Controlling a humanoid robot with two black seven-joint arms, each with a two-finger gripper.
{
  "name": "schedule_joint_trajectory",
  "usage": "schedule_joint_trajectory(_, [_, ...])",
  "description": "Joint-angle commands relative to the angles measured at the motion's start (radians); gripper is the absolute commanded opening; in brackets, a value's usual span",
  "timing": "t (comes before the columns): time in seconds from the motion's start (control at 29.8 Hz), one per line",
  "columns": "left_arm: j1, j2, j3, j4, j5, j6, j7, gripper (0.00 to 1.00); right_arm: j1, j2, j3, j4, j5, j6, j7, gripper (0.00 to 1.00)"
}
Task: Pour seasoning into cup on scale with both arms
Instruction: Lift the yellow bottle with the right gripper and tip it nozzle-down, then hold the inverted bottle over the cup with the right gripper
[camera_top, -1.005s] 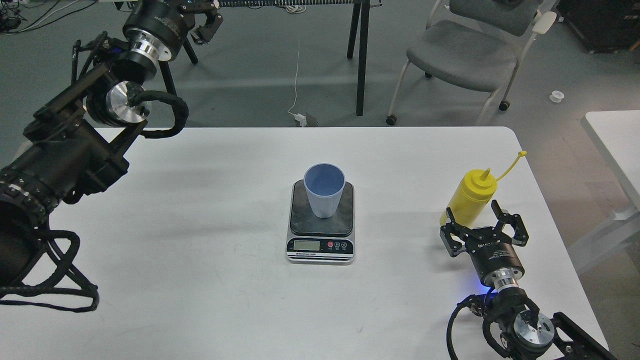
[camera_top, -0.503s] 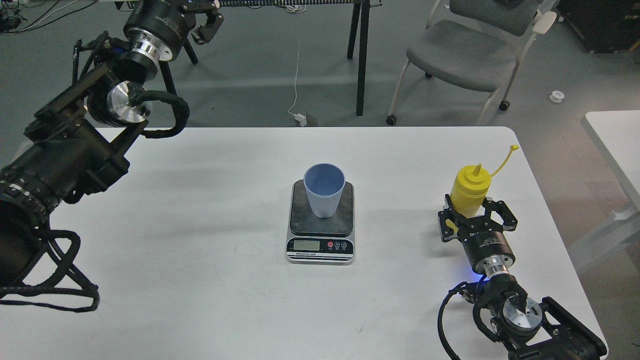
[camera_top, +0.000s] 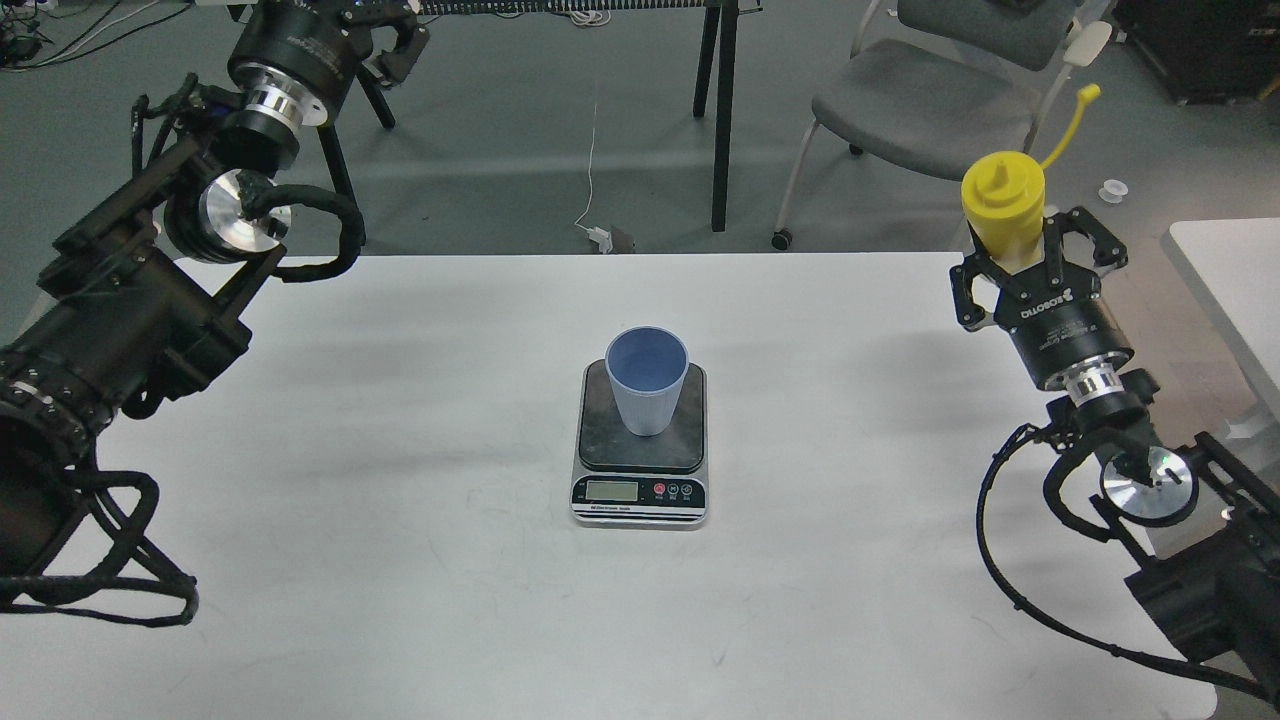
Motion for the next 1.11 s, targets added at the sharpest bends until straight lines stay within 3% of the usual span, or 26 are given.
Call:
schedule_joint_trajectory(0.0, [0.030,-0.004,-0.020,0.001,-0.001,-0.012,0.006,1.00,0.082,-0.017,-0.008,0.022,-0.238,0.000,0.000,0.38])
schedule_joint_trajectory(0.13, [0.091,0.016,-0.027,0.004,-0.001,-0.037,0.004,1.00,0.150,-0.017,-0.042,0.057,-0.496,-0.021,-0.002,0.38])
schedule_joint_trajectory(0.27, [0.158,0.059,-0.020,0.009,0.008,-0.141,0.024,1.00,0.234,-0.015,-0.158,0.112,-0.748,-0.108,-0.002,0.38])
schedule_joint_trajectory(0.37, [0.201,0.065,-0.021,0.009,0.008,-0.141,0.027,1.00,0.324,-0.007,-0.288,0.096,-0.883,-0.169,0.002,0.38])
schedule_joint_trajectory(0.47, [0.232,0.073,-0.021,0.009,0.005,-0.141,0.024,1.00,0.395,0.000,-0.411,0.077,-0.932,-0.257,0.043,0.38])
schedule_joint_trajectory(0.67, [0.251,0.067,-0.026,0.009,0.001,-0.141,0.020,1.00,0.602,0.013,-0.669,0.003,-1.115,-0.372,0.058,0.37])
schedule_joint_trajectory(0.84, [0.251,0.068,-0.027,0.009,0.001,-0.141,0.021,1.00,0.748,0.013,-0.839,-0.013,-1.158,-0.397,0.057,0.36])
schedule_joint_trajectory(1.07, [0.249,0.067,-0.030,0.009,0.001,-0.141,0.016,1.00,0.756,0.132,-0.994,-0.096,-1.300,-0.576,0.029,0.35])
